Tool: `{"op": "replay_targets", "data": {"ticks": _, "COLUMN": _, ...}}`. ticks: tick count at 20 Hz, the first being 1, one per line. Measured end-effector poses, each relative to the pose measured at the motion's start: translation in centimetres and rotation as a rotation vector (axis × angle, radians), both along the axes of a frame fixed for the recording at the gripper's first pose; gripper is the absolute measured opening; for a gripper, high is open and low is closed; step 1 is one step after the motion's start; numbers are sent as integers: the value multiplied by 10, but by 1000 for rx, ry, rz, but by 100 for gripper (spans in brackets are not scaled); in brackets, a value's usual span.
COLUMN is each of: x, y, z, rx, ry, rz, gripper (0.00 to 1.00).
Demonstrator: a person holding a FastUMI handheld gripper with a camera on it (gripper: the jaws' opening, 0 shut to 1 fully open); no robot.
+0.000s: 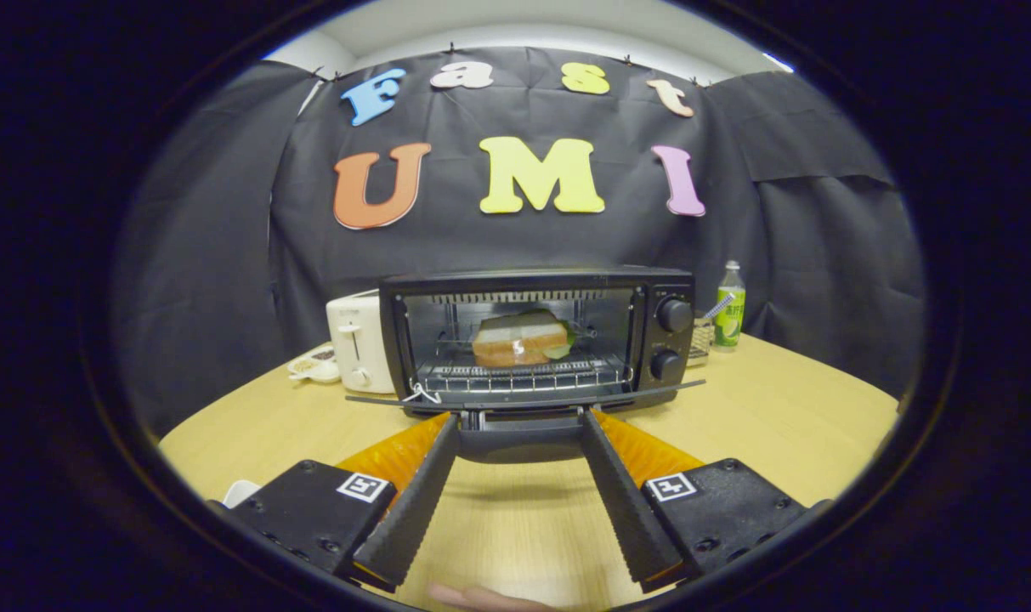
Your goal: Open the toaster oven, put the food inside, and close the toaster oven door.
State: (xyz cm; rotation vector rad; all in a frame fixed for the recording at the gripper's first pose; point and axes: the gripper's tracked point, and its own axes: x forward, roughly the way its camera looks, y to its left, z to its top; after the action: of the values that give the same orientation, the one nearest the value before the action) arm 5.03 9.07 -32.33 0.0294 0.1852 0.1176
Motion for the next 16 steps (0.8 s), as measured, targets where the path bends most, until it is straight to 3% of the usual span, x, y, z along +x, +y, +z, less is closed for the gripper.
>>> {"op": "replay_targets", "data": {"ticks": 12, "x": 19, "y": 4, "z": 35, "rx": 5, "ry": -76, "rz": -2, "gripper": 95}}
{"op": "replay_targets", "data": {"ticks": 16, "x": 40, "y": 16, "z": 49, "rx": -29, "ry": -74, "rz": 45, "gripper": 95}}
